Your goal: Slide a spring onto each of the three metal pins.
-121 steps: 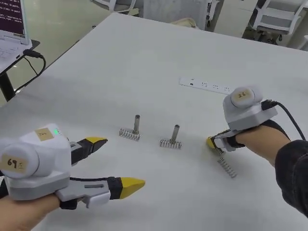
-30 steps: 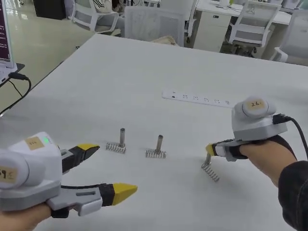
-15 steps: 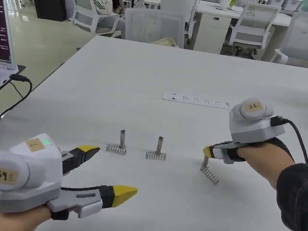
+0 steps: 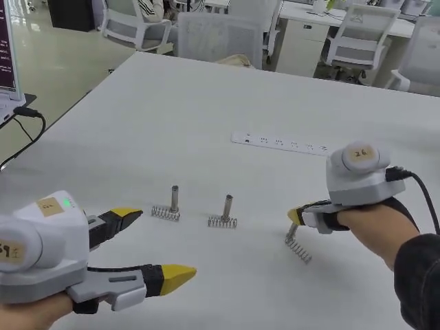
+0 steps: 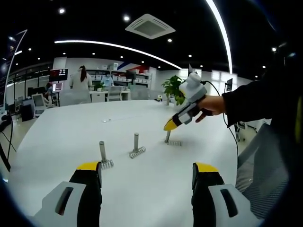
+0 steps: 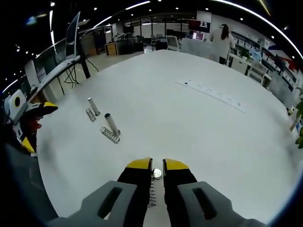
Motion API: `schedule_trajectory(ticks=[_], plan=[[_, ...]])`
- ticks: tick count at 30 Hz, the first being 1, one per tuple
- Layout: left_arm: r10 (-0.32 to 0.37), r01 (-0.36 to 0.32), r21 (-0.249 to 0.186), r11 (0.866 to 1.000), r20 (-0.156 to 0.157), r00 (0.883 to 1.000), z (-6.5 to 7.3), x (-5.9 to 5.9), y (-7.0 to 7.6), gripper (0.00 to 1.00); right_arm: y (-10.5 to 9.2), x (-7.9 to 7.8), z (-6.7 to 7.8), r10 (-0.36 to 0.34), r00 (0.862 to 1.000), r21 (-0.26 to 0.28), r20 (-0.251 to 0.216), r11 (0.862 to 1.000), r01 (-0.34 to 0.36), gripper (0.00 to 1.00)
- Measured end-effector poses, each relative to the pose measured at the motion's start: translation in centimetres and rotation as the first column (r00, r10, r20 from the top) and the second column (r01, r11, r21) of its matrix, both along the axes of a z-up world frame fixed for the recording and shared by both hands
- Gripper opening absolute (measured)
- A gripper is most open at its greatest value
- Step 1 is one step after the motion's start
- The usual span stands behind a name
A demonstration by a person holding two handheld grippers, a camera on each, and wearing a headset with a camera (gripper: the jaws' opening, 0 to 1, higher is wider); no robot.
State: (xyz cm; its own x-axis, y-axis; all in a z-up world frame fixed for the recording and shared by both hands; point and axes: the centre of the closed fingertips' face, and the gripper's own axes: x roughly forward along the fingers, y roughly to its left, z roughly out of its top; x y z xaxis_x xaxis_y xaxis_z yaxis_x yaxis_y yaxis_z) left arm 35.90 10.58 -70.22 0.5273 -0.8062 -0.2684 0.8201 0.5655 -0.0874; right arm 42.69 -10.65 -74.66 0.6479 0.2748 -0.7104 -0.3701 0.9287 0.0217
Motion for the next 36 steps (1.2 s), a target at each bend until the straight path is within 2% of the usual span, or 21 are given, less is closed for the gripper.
schedule_trajectory(ticks=[25, 36], plan=[[-0.003, 0.003, 0.001, 1.000, 0.000, 1.000, -0.08, -0.01, -0.09, 0.75, 0.03, -0.07, 0.03, 0.018, 1.000, -0.010, 0.009, 1.000, -0.018, 0.10], [-0.004, 0.004, 0.003, 1.000, -0.002, 1.000, -0.10, -0.08, -0.12, 0.75, 0.34, -0.19, 0.09, 0.031, 0.999, -0.002, 0.023, 1.000, -0.031, 0.22]])
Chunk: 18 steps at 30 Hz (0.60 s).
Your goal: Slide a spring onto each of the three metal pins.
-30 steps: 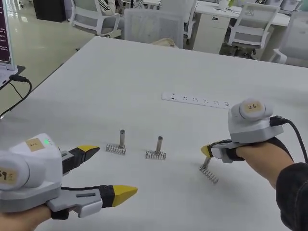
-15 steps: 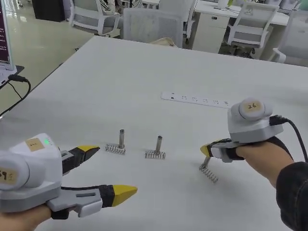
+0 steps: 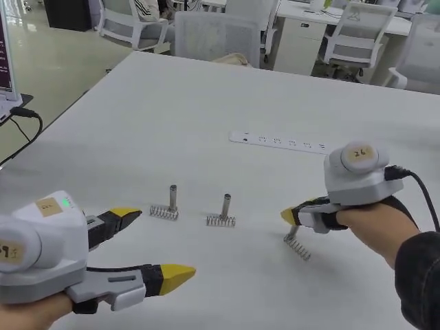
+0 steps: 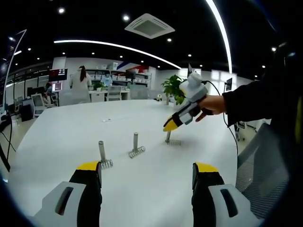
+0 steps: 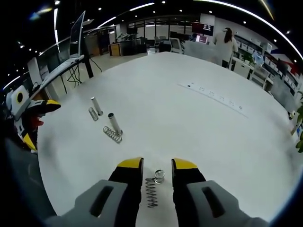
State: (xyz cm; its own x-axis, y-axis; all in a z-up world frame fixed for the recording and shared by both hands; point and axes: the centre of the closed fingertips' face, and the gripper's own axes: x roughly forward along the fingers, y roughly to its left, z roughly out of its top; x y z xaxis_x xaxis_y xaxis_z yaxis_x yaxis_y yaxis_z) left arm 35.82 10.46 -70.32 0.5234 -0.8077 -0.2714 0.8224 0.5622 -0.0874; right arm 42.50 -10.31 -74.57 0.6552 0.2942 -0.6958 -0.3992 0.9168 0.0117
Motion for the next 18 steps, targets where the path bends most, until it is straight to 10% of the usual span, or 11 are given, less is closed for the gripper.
schedule_trajectory(ticks=[18], plan=[[-0.002, 0.002, 0.002, 1.000, -0.002, 1.000, 0.00, -0.01, 0.01, 0.76, 0.21, -0.64, 0.00, 0.017, 1.000, -0.003, 0.010, 1.000, -0.017, 0.37]])
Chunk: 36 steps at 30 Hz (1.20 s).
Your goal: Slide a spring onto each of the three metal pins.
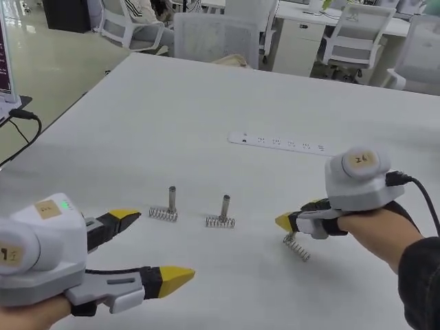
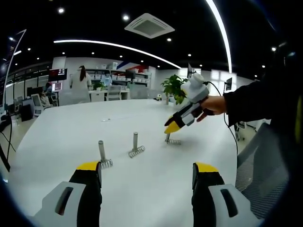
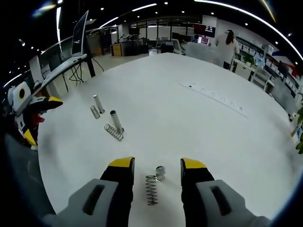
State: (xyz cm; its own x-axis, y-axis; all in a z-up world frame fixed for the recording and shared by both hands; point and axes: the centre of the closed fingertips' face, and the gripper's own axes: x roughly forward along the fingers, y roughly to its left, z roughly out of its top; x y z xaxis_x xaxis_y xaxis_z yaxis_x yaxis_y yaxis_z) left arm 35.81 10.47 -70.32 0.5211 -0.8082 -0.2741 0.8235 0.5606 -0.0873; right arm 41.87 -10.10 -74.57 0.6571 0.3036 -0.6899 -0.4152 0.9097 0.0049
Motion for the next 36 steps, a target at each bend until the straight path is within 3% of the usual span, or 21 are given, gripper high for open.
schedule_trajectory(ticks=[18, 36], plan=[[-0.002, 0.002, 0.000, 1.000, 0.002, 1.000, 0.0, -0.1, 0.0, 0.75, -1.0, -1.8, -1.2, 0.004, 1.000, -0.011, -0.027, 1.000, -0.004, 0.39], [0.000, 0.000, -0.003, 1.000, -0.001, 1.000, 0.0, -0.1, 0.0, 0.75, -1.0, -4.3, -3.0, 0.030, 0.997, -0.028, -0.070, 0.999, -0.032, 0.35]])
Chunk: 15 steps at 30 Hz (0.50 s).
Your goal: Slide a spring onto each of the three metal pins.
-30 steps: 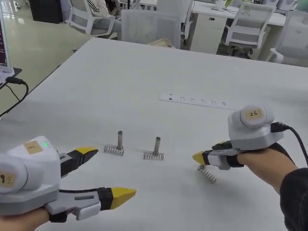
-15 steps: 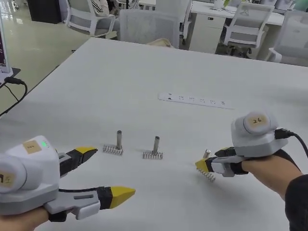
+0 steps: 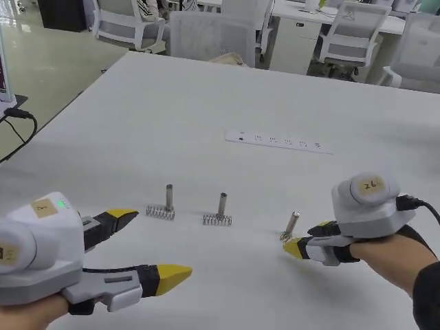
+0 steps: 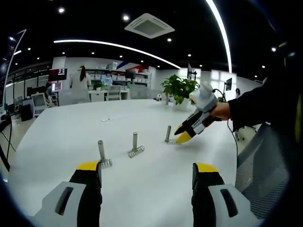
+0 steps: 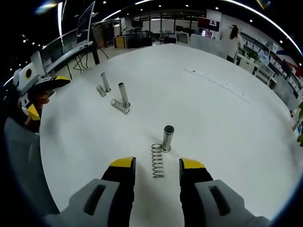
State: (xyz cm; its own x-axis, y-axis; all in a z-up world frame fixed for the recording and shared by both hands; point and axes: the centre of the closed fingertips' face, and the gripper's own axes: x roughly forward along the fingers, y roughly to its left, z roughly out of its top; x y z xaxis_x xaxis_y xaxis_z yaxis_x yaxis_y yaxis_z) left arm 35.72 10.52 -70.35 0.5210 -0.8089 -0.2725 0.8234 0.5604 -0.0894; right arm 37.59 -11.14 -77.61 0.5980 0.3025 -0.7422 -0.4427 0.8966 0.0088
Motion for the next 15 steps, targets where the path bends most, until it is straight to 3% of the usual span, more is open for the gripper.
schedule_trajectory(ticks=[15], plan=[[-0.005, 0.005, 0.001, 1.000, -0.002, 1.000, -0.1, -0.1, -0.1, 0.75, 0.1, -1.3, -1.1, 0.019, 1.000, -0.014, -0.023, 1.000, -0.019, 0.27]])
